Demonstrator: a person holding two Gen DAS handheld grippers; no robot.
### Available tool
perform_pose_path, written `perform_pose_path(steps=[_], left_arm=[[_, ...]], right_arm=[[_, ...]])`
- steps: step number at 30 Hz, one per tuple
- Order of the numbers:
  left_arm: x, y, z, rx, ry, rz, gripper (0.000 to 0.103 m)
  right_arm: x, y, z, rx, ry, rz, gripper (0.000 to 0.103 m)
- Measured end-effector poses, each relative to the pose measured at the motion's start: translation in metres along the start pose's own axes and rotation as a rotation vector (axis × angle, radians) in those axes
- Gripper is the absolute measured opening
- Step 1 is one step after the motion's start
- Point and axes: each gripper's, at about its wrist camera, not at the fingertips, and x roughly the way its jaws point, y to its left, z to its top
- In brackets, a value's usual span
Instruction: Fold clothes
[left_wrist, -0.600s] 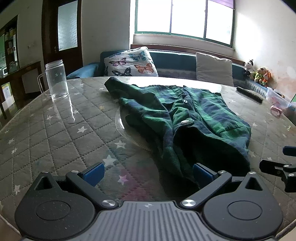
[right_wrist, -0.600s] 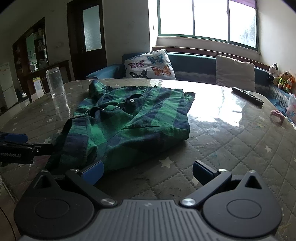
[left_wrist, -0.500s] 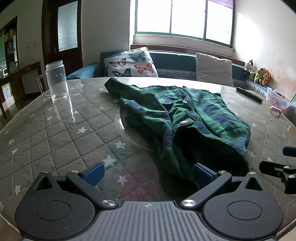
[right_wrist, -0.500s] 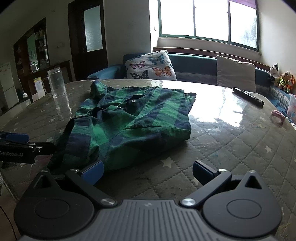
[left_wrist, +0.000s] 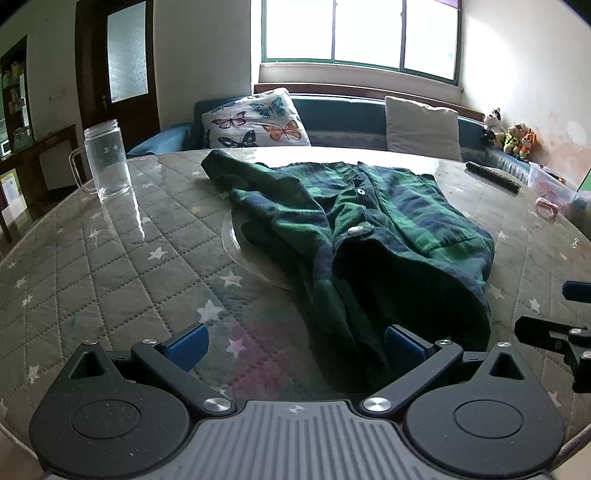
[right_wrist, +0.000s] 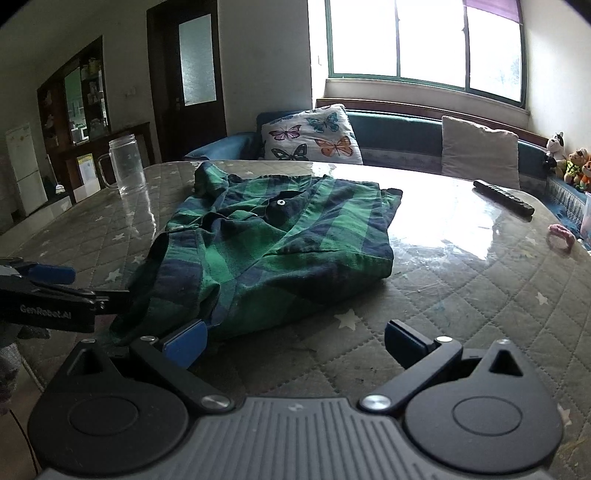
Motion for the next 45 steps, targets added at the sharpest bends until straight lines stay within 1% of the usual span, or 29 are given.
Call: perform_pose_path(steps=[9, 25, 32, 45], left_arm=[[0.000, -0.003, -0.005, 0.007, 0.017, -0.001, 0.103], [-0.005, -0.008, -0.003, 0.018, 0.008, -0.010, 0.103], [-0.002, -0.006, -0.005, 0.013, 0.018, -0.015, 0.103], [-0.001, 0.002, -0.014, 0.009, 0.037, 0.009, 0.103]], right_arm=[[-0.003, 0.004, -0.001, 0.000, -0.002, 0.008, 0.103], [-0.008, 0.002, -0.002, 0.000, -0.019, 0.014, 0.103], [-0.004, 0.006, -0.003, -0.014, -0.008, 0.018, 0.103], [0.007, 0.012, -0.011, -0.035, 0.022, 0.034, 0.103]])
